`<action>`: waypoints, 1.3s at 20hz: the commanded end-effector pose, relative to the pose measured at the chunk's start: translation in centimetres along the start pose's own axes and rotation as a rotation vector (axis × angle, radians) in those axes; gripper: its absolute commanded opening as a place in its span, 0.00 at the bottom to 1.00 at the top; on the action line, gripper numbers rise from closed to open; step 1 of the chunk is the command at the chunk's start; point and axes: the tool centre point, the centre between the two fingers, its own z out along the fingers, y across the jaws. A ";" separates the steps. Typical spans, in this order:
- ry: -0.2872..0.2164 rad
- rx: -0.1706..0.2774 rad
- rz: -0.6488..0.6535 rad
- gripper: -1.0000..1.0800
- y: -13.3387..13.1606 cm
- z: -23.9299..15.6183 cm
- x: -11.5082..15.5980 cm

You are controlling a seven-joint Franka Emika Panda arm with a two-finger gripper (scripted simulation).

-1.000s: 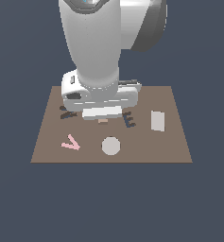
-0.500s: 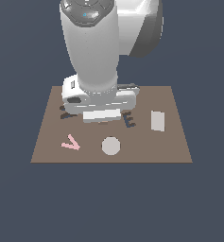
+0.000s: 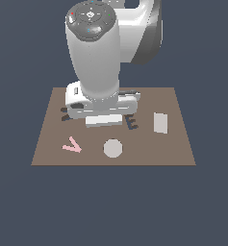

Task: Insert a designated object into the corresponding slot on a board.

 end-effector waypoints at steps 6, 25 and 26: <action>0.001 0.000 0.000 0.00 0.0 0.0 0.0; 0.001 -0.002 -0.170 0.00 -9.1 -1.0 1.7; 0.001 -0.001 -0.166 0.00 -8.9 -1.0 1.7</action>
